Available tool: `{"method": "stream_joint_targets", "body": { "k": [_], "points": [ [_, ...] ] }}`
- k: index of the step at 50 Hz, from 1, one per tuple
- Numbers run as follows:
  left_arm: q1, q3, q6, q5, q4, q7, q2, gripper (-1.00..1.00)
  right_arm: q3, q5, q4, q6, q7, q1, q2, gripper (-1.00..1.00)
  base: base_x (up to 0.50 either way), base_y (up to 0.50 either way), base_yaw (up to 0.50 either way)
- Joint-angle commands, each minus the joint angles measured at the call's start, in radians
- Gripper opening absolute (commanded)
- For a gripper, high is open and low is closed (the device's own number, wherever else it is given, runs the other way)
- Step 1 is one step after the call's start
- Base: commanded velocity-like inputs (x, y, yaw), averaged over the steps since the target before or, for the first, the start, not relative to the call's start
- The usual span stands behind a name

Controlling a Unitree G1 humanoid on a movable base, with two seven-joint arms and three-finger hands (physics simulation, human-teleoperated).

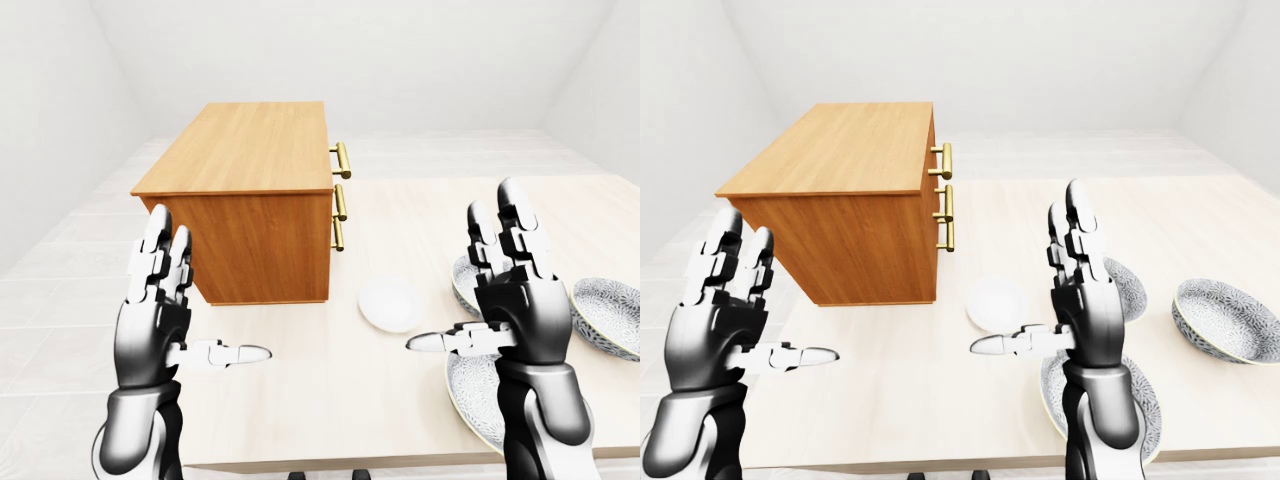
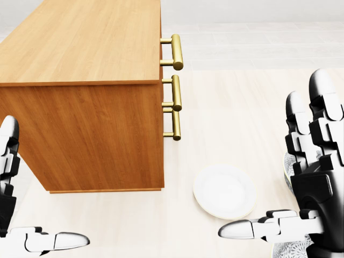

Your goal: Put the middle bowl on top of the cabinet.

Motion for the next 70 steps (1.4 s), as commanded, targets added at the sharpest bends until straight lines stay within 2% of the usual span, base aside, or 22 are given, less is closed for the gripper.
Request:
{"method": "stream_joint_targets", "body": {
  "k": [1,6,12,25,32,35,43,48,52,56,59,61,65,68,70],
  "points": [
    [0.006,0.006,0.0,-0.005,-0.003,-0.005,-0.004,1.0,-0.004,0.002,-0.001,0.0,0.004,0.01,0.002,1.0,0.0,0.0,0.0],
    [-0.007,-0.001,0.0,0.034,0.007,0.022,-0.003,1.0,-0.006,-0.001,0.005,0.0,0.005,0.012,0.002,1.0,0.0,0.0,0.0],
    [0.011,0.009,0.0,0.005,0.002,-0.007,-0.001,1.0,-0.022,-0.007,0.01,0.0,0.005,0.001,-0.005,1.0,0.0,0.0,0.0],
    [-0.007,0.053,0.0,-0.026,0.053,-0.033,0.006,1.0,-0.158,-0.119,-0.01,0.0,0.04,-0.051,-0.075,1.0,0.0,0.0,0.0],
    [-0.008,0.071,0.0,-0.043,0.04,-0.043,0.008,1.0,-0.213,-0.229,0.033,0.0,0.06,-0.082,-0.107,1.0,0.0,0.0,0.0],
    [-0.008,0.074,0.0,-0.046,0.032,-0.046,0.008,1.0,-0.23,-0.336,0.076,0.0,0.062,-0.091,-0.145,1.0,0.0,0.0,0.0],
    [-0.004,0.071,0.0,-0.035,0.011,-0.047,0.003,1.0,-0.297,-0.464,0.188,0.0,0.113,-0.165,-0.228,1.0,0.0,0.0,0.0],
    [0.008,0.044,0.0,-0.004,0.026,-0.045,-0.007,1.0,-0.326,-0.522,0.218,0.0,0.109,-0.17,-0.239,1.0,0.0,0.0,0.0],
    [0.007,0.048,0.0,-0.011,0.019,-0.044,-0.005,1.0,-0.344,-0.589,0.238,0.0,0.114,-0.162,-0.256,1.0,0.0,0.0,0.0],
    [0.012,0.045,0.0,-0.01,0.034,-0.046,-0.009,1.0,-0.379,-0.692,0.257,-0.035,0.101,-0.174,-0.294,1.0,0.0,0.0,0.0],
    [0.012,0.046,0.0,-0.012,0.042,-0.046,-0.008,1.0,-0.395,-0.709,0.26,-0.03,0.12,-0.186,-0.305,1.0,0.0,0.0,0.0],
    [0.009,0.045,0.0,-0.004,0.063,-0.047,-0.006,1.0,-0.42,-0.743,0.273,-0.013,0.138,-0.21,-0.34,1.0,0.0,0.0,0.0],
    [0.004,0.047,0.0,-0.002,0.078,-0.047,-0.001,1.0,-0.445,-0.788,0.318,-0.021,0.139,-0.225,-0.375,1.0,0.0,0.0,0.0],
    [-0.001,0.054,0.0,-0.012,0.079,-0.049,0.003,1.0,-0.453,-0.826,0.362,-0.036,0.141,-0.225,-0.4,1.0,0.0,0.0,0.0],
    [-0.003,0.055,0.0,-0.014,0.08,-0.049,0.004,1.0,-0.455,-0.861,0.4,-0.066,0.118,-0.226,-0.42,1.0,0.0,0.0,0.0]
  ]
}}
